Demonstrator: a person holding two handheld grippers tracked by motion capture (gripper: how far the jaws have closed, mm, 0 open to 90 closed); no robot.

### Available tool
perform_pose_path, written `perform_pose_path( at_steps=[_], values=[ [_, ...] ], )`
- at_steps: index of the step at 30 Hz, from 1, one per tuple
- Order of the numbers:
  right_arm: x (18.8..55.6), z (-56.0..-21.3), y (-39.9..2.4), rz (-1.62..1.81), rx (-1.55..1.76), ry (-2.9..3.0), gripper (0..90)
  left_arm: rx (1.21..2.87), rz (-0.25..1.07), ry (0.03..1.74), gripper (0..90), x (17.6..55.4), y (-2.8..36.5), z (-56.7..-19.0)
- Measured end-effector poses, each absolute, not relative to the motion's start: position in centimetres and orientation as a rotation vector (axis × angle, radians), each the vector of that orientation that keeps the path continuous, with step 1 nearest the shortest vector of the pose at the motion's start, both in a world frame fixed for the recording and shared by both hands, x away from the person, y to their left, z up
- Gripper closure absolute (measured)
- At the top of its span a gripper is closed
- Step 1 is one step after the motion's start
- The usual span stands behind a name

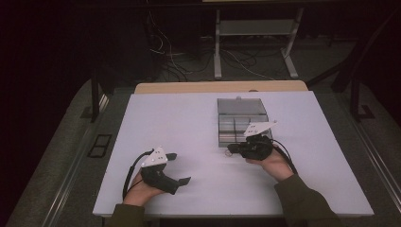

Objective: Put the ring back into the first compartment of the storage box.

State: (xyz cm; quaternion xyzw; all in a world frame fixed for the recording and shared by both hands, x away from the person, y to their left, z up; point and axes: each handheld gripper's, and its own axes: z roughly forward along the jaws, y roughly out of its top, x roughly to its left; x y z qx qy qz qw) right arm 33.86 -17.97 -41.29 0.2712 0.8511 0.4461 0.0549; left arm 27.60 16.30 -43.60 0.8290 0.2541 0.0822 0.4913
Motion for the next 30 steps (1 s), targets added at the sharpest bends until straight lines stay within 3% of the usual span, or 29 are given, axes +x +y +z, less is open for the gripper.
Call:
perform_pose_path(
  at_steps=[30],
  values=[
    [37.1, -38.7, -18.7, 1.383, 0.872, 2.502, 87.0, 2.008, 0.205, 0.633, 0.0, 27.4, 16.2, -43.7]
  ],
)
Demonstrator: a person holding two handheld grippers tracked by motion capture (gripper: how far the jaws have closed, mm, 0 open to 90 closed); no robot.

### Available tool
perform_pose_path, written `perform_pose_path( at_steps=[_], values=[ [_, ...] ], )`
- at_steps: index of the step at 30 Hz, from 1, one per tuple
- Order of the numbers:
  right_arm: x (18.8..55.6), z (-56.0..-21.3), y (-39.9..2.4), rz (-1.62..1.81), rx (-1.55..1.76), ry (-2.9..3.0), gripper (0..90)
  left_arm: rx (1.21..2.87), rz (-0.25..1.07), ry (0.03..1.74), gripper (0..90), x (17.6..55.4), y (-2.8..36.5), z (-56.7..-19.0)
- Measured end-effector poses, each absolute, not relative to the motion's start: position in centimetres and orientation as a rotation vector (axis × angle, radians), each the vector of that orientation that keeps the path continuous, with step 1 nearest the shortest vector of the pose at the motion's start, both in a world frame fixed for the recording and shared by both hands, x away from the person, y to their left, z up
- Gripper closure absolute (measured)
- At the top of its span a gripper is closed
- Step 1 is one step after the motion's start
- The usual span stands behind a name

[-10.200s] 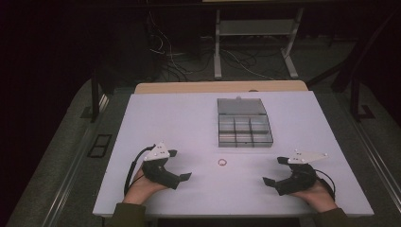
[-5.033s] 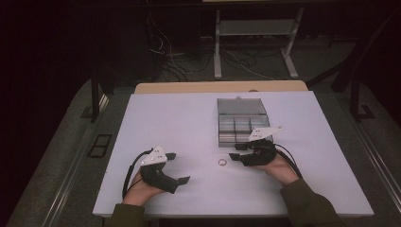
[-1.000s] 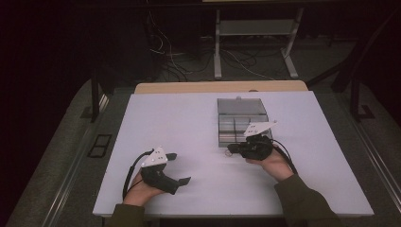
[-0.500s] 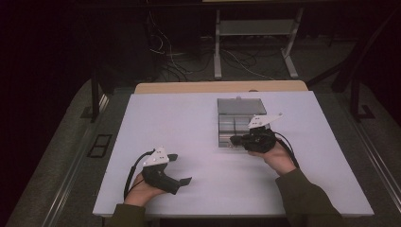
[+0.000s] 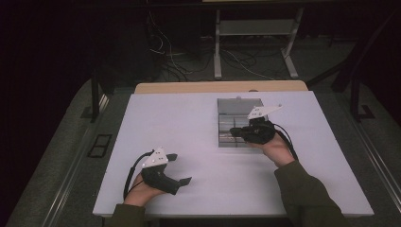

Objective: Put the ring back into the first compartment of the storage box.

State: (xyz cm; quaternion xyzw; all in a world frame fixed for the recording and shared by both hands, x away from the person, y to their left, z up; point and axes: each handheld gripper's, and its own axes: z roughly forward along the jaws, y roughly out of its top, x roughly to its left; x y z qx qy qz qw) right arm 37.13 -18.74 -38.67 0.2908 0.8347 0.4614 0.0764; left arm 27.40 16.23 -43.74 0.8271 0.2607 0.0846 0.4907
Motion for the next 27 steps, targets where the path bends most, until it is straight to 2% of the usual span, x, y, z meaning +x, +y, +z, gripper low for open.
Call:
perform_pose_path(
  at_steps=[27],
  values=[
    [40.3, -37.8, -19.0, 1.348, 0.951, 2.447, 87.0, 1.978, 0.205, 0.636, 0.0, 27.4, 16.2, -43.6]
  ],
)
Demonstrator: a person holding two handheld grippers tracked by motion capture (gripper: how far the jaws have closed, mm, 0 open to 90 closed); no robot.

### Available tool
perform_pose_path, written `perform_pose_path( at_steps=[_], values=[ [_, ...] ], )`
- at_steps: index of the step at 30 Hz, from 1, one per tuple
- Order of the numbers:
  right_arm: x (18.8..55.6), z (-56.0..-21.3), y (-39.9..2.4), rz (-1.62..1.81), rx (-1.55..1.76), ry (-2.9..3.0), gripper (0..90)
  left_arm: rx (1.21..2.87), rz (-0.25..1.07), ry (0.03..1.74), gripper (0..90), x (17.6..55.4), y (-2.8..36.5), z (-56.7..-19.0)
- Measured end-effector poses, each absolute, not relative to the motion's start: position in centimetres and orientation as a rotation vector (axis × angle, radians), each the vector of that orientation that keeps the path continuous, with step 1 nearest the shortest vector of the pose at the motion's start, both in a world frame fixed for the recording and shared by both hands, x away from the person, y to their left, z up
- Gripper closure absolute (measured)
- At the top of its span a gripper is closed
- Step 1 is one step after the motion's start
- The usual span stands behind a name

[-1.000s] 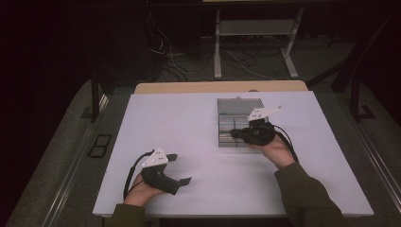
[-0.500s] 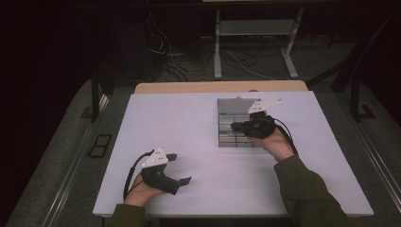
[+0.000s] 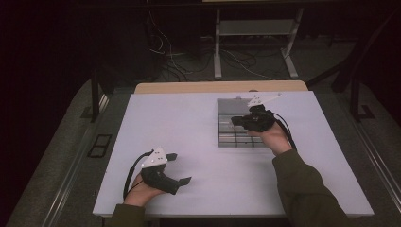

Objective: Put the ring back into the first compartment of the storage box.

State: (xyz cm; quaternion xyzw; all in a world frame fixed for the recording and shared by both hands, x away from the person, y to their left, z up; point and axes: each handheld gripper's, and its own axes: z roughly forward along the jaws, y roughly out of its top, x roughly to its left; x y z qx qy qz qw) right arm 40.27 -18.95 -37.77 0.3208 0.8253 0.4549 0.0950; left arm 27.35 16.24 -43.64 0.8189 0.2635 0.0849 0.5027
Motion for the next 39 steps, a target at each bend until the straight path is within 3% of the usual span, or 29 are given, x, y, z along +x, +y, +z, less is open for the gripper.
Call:
perform_pose_path(
  at_steps=[39],
  values=[
    [45.1, -41.4, -17.4, 1.233, 1.115, 2.485, 86.9, 1.977, 0.189, 0.629, 0.0, 27.4, 16.2, -43.6]
  ],
)
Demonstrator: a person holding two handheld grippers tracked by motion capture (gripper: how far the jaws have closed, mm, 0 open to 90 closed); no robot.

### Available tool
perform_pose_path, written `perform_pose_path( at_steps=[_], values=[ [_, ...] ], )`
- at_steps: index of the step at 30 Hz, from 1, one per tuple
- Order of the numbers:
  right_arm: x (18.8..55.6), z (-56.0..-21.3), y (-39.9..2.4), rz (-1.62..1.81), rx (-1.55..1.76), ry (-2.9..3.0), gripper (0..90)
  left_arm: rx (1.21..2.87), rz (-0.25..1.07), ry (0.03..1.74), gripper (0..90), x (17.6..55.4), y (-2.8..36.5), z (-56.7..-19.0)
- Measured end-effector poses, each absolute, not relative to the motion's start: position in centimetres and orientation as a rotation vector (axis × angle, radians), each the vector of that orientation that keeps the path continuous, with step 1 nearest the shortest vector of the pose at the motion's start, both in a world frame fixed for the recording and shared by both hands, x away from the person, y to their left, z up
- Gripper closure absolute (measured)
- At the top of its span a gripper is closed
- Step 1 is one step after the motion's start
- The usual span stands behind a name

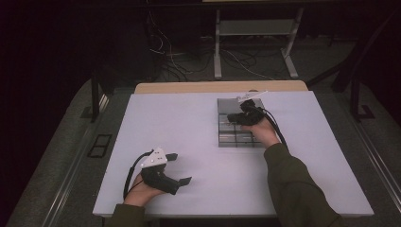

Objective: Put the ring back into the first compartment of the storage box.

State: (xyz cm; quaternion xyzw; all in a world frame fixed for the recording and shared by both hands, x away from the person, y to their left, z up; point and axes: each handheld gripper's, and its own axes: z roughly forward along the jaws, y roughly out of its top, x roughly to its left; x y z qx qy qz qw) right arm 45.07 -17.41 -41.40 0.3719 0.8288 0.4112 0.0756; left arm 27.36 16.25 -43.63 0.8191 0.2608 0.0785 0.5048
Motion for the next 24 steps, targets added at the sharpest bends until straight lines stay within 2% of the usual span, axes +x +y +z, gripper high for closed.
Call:
perform_pose_path(
  at_steps=[22, 24],
  values=[
    [45.6, -42.1, -16.3, 1.128, 1.108, 2.568, 86.1, 1.974, 0.186, 0.627, 0.0, 27.3, 16.2, -43.6],
    [45.6, -42.1, -16.3, 1.136, 1.115, 2.564, 83.7, 1.977, 0.185, 0.626, 0.0, 27.4, 16.2, -43.7]
  ],
)
